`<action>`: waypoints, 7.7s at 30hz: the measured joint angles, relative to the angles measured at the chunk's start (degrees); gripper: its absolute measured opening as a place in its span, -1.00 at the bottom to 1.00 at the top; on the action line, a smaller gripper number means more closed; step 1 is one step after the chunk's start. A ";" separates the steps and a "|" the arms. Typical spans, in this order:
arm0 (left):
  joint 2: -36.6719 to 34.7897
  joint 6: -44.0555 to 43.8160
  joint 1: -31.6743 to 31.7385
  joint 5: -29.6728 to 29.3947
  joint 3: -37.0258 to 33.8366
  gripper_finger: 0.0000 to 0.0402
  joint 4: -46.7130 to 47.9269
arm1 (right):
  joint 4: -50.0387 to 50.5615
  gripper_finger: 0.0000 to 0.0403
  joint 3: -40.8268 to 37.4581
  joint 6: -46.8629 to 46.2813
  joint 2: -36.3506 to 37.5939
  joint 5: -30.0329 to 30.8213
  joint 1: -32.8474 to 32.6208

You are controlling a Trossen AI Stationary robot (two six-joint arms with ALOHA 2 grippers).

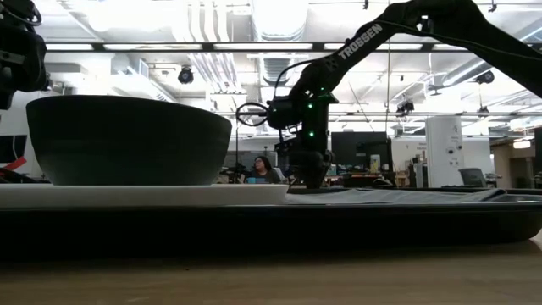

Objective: Set up tray
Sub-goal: Put the blue spoon on the gray napkin, then put the blue and white fork on the gray table napkin to the right of the blue spoon

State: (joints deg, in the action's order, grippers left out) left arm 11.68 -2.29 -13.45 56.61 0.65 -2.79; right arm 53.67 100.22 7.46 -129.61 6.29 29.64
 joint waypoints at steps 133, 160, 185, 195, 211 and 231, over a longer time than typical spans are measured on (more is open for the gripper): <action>0.00 -0.02 0.00 0.01 0.02 -0.51 0.00 | 23.58 -0.40 18.14 -102.98 -7.01 -2.21 -44.78; 0.00 -0.02 0.00 0.00 0.01 -0.51 0.00 | 31.23 -0.58 22.62 -94.35 -3.85 9.81 -40.89; 0.00 0.00 -0.02 -0.01 0.00 -0.51 0.00 | 22.90 -0.20 24.13 -51.81 -2.59 10.34 -19.13; -0.02 -0.01 0.00 0.01 0.01 -0.51 0.00 | 16.84 -0.20 24.11 -38.99 -2.59 6.87 -14.30; 0.00 0.00 0.00 -0.02 0.01 -0.51 0.00 | 4.92 -0.23 17.96 -26.77 -2.79 2.22 -8.43; -0.02 0.01 0.00 0.01 0.00 -0.51 0.00 | -3.97 -0.32 6.71 -20.54 -2.90 -0.32 -9.57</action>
State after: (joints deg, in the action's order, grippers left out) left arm 11.66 -2.28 -13.45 56.62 0.65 -2.79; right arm 49.70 106.94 -13.08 -132.51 5.97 20.07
